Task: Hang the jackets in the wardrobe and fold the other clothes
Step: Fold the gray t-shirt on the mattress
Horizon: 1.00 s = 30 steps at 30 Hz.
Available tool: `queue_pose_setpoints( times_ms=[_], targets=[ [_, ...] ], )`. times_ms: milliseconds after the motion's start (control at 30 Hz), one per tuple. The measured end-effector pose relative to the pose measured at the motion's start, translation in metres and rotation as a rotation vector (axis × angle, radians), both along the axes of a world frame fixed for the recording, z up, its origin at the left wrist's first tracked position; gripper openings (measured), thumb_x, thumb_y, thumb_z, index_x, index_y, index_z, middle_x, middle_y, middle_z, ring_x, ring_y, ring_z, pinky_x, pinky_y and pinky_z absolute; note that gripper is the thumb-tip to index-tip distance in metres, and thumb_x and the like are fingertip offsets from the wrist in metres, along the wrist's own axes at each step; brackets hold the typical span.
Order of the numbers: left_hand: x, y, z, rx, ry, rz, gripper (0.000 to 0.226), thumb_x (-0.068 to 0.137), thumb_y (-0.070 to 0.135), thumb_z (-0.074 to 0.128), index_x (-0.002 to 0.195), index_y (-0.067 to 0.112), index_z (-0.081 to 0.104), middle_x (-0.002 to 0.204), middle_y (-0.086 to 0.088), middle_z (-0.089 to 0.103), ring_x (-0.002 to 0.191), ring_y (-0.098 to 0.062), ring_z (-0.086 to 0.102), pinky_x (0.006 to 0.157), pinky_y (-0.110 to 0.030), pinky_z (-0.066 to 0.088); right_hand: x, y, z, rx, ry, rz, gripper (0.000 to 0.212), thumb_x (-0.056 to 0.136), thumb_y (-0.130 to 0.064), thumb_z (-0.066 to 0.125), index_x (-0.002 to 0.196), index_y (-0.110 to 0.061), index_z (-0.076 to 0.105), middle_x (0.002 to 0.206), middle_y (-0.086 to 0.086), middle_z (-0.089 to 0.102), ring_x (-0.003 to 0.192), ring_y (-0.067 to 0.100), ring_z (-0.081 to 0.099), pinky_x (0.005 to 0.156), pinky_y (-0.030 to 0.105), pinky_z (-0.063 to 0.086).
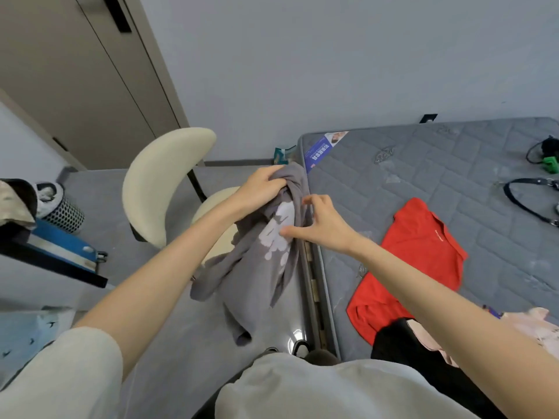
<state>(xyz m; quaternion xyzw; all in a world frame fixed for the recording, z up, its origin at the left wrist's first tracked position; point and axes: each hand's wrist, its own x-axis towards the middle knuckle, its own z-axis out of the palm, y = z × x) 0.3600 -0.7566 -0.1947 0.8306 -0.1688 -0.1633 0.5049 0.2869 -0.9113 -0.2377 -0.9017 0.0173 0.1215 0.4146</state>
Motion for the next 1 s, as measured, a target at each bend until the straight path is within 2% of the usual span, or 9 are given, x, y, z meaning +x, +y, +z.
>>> queue_pose_setpoints(
  times_ms=[100, 200, 300, 367, 467, 633, 800, 900, 1000],
  targets=[
    [0.009, 0.012, 0.014, -0.027, -0.015, 0.038, 0.029, 0.093, 0.002, 0.040, 0.101, 0.016, 0.064, 0.093, 0.003, 0.066, 0.086, -0.007, 0.056, 0.077, -0.017, 0.044, 0.009, 0.010, 0.005, 0.083, -0.153, 0.033, 0.017, 0.088, -0.030, 0.067, 0.082, -0.015, 0.059, 0.090, -0.006, 0.055, 0.084, 0.003, 0.053, 0.076, 0.025, 0.045],
    [0.022, 0.034, 0.019, -0.005, -0.100, 0.192, 0.029, 0.093, 0.007, 0.044, 0.081, 0.028, 0.060, 0.077, 0.016, 0.059, 0.076, -0.003, 0.051, 0.071, -0.017, 0.040, 0.022, 0.007, 0.016, 0.100, -0.237, 0.036, 0.035, 0.097, -0.019, 0.054, 0.064, -0.029, 0.049, 0.054, -0.017, 0.049, 0.055, -0.001, 0.043, 0.058, 0.017, 0.031],
    [0.030, 0.056, 0.020, 0.083, -0.162, 0.246, 0.023, 0.091, 0.011, 0.047, 0.084, 0.025, 0.062, 0.082, 0.013, 0.063, 0.077, -0.001, 0.054, 0.067, -0.006, 0.038, 0.040, 0.000, 0.030, 0.105, -0.293, -0.035, 0.023, 0.098, -0.018, 0.049, 0.085, -0.020, 0.068, 0.067, -0.013, 0.058, 0.063, 0.002, 0.046, 0.062, 0.011, 0.035],
    [0.032, 0.067, 0.017, 0.178, -0.215, 0.247, 0.015, 0.091, 0.015, 0.048, 0.093, 0.015, 0.063, 0.093, 0.001, 0.068, 0.088, -0.015, 0.059, 0.078, -0.023, 0.045, 0.053, -0.003, 0.041, 0.108, -0.355, -0.091, 0.024, 0.099, -0.016, 0.046, 0.098, -0.010, 0.069, 0.078, 0.001, 0.063, 0.068, 0.007, 0.047, 0.065, 0.009, 0.035],
    [0.029, 0.079, 0.012, 0.487, -0.398, 0.232, 0.004, 0.089, 0.017, 0.049, 0.091, 0.017, 0.052, 0.092, -0.009, 0.065, 0.088, -0.032, 0.058, 0.068, -0.037, 0.041, 0.066, -0.005, 0.060, 0.114, -0.484, -0.125, 0.024, 0.100, -0.010, 0.042, 0.100, -0.007, 0.066, 0.087, -0.002, 0.062, 0.074, -0.002, 0.046, 0.069, 0.001, 0.033],
    [0.032, 0.092, 0.013, 0.549, -0.498, 0.234, 0.036, 0.086, 0.010, 0.043, 0.116, 0.028, 0.050, 0.105, -0.005, 0.065, 0.094, -0.033, 0.057, 0.072, -0.040, 0.044, 0.074, -0.008, 0.077, 0.185, -0.524, -0.134, 0.022, 0.098, -0.014, 0.046, 0.086, -0.017, 0.063, 0.073, -0.009, 0.060, 0.067, -0.007, 0.048, 0.064, 0.009, 0.035],
    [0.048, 0.094, 0.006, 0.404, -0.381, 0.193, 0.019, 0.091, 0.004, 0.044, 0.081, 0.018, 0.053, 0.077, -0.002, 0.057, 0.078, -0.026, 0.052, 0.063, -0.031, 0.032, 0.080, -0.020, 0.085, 0.071, -0.517, -0.110, 0.030, 0.097, -0.024, 0.052, 0.080, -0.002, 0.064, 0.075, 0.017, 0.062, 0.069, 0.010, 0.047, 0.064, 0.031, 0.035],
    [0.052, 0.099, -0.001, 0.274, -0.268, 0.096, 0.029, 0.097, 0.027, 0.051, 0.072, 0.013, 0.052, 0.065, 0.001, 0.049, 0.066, -0.015, 0.044, 0.059, -0.027, 0.029, 0.081, -0.040, 0.089, -0.065, -0.547, -0.145, 0.037, 0.088, -0.042, 0.063, 0.074, -0.008, 0.066, 0.069, 0.006, 0.065, 0.068, 0.010, 0.054, 0.064, 0.033, 0.040],
    [0.053, 0.106, -0.002, 0.398, -0.326, -0.081, 0.045, 0.085, 0.052, 0.061, 0.071, 0.011, 0.049, 0.060, -0.001, 0.045, 0.055, -0.013, 0.039, 0.055, -0.031, 0.027, 0.078, -0.056, 0.090, -0.204, -0.457, -0.150, 0.047, 0.067, -0.063, 0.071, 0.074, -0.017, 0.067, 0.078, -0.004, 0.071, 0.078, 0.011, 0.064, 0.069, 0.033, 0.048]
  ],
)
